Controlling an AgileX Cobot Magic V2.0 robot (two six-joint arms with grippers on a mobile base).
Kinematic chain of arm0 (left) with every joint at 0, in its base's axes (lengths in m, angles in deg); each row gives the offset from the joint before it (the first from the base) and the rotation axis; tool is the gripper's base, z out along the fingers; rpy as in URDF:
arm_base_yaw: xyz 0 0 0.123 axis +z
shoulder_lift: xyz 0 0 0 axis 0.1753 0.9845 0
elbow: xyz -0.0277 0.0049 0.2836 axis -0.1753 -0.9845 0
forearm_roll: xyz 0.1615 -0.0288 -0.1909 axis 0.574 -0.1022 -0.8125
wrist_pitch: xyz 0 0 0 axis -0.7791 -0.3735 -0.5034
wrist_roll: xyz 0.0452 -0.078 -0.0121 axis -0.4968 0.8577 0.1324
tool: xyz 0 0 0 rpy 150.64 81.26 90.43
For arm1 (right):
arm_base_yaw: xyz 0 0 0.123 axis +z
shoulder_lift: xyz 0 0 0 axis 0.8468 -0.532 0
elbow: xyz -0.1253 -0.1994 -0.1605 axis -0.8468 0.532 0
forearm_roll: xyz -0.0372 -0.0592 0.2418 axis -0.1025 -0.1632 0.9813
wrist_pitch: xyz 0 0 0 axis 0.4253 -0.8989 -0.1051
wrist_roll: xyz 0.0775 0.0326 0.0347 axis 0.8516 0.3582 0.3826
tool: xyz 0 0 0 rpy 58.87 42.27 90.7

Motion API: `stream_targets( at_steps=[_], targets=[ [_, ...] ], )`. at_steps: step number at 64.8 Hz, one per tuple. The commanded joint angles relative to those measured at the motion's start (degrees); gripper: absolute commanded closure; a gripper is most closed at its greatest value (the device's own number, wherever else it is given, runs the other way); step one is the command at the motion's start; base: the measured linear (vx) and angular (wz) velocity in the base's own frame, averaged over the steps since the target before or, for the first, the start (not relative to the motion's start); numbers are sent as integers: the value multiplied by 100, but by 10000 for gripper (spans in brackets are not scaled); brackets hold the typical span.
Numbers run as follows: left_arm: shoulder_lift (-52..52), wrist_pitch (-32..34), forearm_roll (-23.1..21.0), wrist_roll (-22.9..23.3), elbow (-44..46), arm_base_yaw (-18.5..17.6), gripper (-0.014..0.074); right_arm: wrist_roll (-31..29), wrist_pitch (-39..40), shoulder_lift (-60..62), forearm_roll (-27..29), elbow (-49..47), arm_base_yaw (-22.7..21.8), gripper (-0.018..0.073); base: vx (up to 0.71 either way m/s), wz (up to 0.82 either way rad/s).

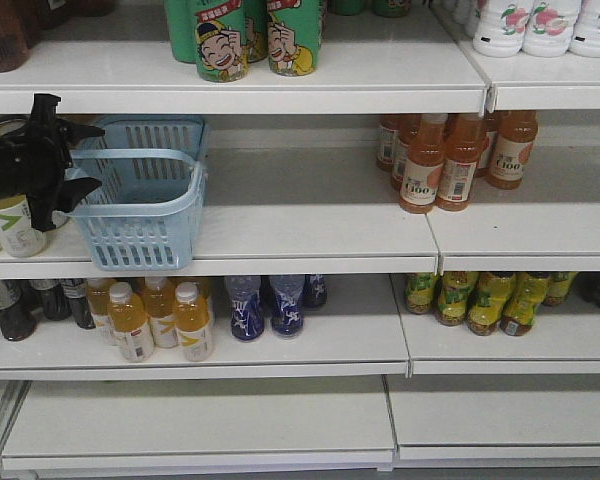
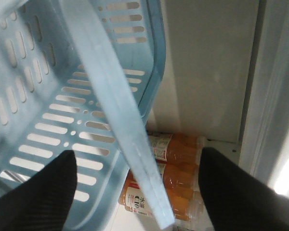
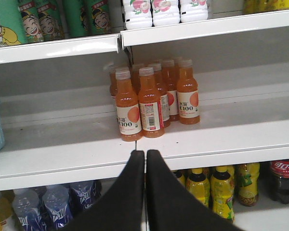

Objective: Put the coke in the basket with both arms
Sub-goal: 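Reach the left gripper to the light-blue basket's handle, then grasp the basket handle with the left gripper and lift it off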

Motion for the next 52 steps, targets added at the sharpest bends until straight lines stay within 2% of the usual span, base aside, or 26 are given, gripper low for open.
stream_targets(
  at_steps=[1, 13, 19, 27, 36, 43, 52],
  targets=[
    [-152, -143, -353, 27, 359, -12, 94, -33, 404, 86, -29, 87, -25, 564, 0, 0],
    [27, -193, -353, 0, 563, -12, 106, -33, 404, 86, -29, 87, -25, 564, 0, 0],
    [39, -229, -353, -24, 571, -12, 174, -33, 404, 86, -29, 87, -25, 564, 0, 0],
    [39, -304, -353, -31, 571, -12, 354, -33, 404, 86, -29, 87, -25, 564, 0, 0],
    [39, -473, -291, -198, 571, -12, 604, -33, 404, 86, -29, 87, -25, 564, 0, 0],
    [39, -674, -285, -439, 571, -12, 605, -33, 404, 86, -29, 87, -25, 564, 0, 0],
    [39, -1214, -224, -473, 571, -12, 604, -33, 404, 86, -29, 87, -25, 564, 0, 0]
  ],
)
